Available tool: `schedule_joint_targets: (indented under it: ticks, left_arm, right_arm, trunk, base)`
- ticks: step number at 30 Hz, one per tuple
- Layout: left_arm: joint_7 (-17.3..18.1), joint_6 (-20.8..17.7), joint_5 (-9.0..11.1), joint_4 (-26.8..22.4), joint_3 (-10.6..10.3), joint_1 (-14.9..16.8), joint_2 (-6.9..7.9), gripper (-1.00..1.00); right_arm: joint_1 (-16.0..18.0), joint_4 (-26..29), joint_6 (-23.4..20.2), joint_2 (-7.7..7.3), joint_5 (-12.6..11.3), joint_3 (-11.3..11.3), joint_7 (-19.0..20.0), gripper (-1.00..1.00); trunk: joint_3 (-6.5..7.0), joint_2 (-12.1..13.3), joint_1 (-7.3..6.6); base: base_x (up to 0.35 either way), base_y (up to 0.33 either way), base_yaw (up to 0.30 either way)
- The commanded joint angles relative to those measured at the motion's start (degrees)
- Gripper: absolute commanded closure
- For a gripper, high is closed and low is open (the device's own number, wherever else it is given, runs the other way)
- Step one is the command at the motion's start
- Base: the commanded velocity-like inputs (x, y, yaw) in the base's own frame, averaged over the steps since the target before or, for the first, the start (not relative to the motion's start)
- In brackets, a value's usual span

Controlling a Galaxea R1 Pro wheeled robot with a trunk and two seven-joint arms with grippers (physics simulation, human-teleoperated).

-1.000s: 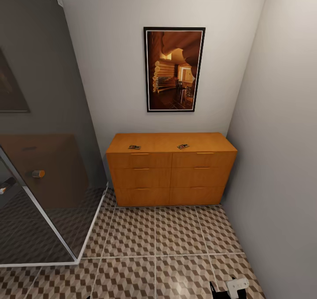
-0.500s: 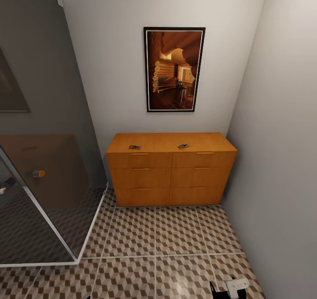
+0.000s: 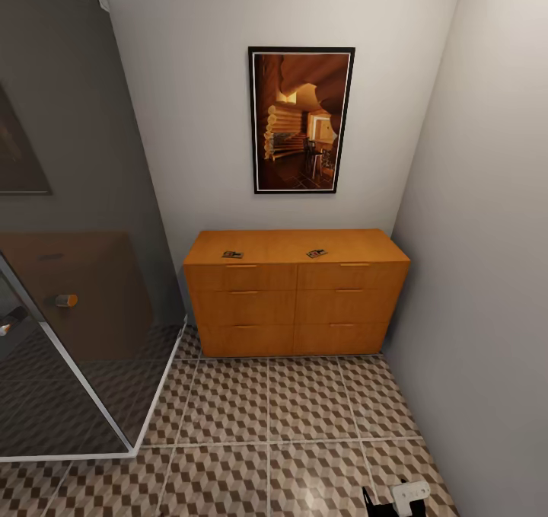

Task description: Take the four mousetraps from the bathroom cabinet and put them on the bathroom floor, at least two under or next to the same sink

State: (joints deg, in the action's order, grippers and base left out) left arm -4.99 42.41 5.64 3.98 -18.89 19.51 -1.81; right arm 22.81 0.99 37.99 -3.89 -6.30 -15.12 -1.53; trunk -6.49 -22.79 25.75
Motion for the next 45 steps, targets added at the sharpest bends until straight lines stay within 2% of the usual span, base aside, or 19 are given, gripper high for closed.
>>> schedule_joint_targets:
  ticks: [1, 8, 14, 15, 24, 25, 31, 32, 39, 45]
  left_arm:
    - [-0.1, -0.6, 0.6, 0.2, -0.5, 0.1, -0.12, -1.00]
    - [-0.1, -10.1, 0.5, -3.0, -0.3, 0.1, -0.36, -1.00]
    - [-0.1, -21.7, 0.4, -14.0, -0.3, 0.1, -0.53, -1.00]
    - [-0.1, -26.0, 0.4, -18.0, -0.3, 0.1, -0.62, -1.00]
    - [0.0, -48.8, 0.4, -39.2, -0.2, 0.1, -1.22, -1.00]
    - [0.0, -53.7, 0.3, -44.2, -0.3, 0.1, -1.66, -1.00]
    - [0.1, -66.7, 0.0, -58.0, -0.3, 0.1, -3.30, -1.00]
    - [0.0, -70.3, -0.1, -61.7, -0.3, 0.1, -3.71, -1.00]
    - [-0.1, -79.6, -0.2, -71.5, -0.2, 0.4, -5.68, -1.00]
    - [-0.2, -82.7, -0.4, -75.9, -0.2, 1.1, -6.30, -1.00]
  right_arm:
    - [0.0, 0.0, 0.2, 0.00, -0.6, -0.5, -0.1, -1.00]
    - [0.0, 0.0, 0.2, -0.03, -0.6, -0.5, 0.0, -1.00]
    - [0.0, 0.0, 0.2, -0.05, -0.6, -0.5, 0.0, -1.00]
    - [0.0, 0.0, 0.2, -0.06, -0.6, -0.5, 0.0, -1.00]
    - [0.0, 0.0, 0.2, -0.06, -0.6, -0.5, -0.1, -1.00]
    - [0.0, 0.0, 0.2, -0.06, -0.6, -0.5, -0.1, -1.00]
    - [0.0, 0.0, 0.2, -0.07, -0.6, -0.5, -0.1, -1.00]
    - [0.0, 0.0, 0.2, -0.06, -0.6, -0.5, -0.1, -1.00]
    - [0.0, 0.0, 0.2, -0.06, -0.6, -0.5, 0.2, -1.00]
    - [0.0, 0.0, 0.3, -0.06, -0.5, -0.5, 0.3, -1.00]
  trunk:
    - [-0.12, -0.1, 0.03]
    - [-0.12, -0.1, 0.03]
    - [-0.12, -0.1, 0.03]
    - [-0.12, -0.1, 0.03]
    - [-0.12, -0.1, 0.03]
    - [-0.12, -0.1, 0.03]
    - [-0.12, -0.1, 0.03]
    - [-0.12, -0.1, 0.03]
    - [-0.12, -0.1, 0.03]
    - [-0.12, -0.1, 0.03]
  base:
    - [0.000, 0.000, 0.000]
    - [0.000, 0.000, 0.000]
    - [0.000, 0.000, 0.000]
    - [0.000, 0.000, 0.000]
    - [0.000, 0.000, 0.000]
    - [0.000, 0.000, 0.000]
    - [0.000, 0.000, 0.000]
    - [0.000, 0.000, 0.000]
    - [0.000, 0.000, 0.000]
    - [0.000, 0.000, 0.000]
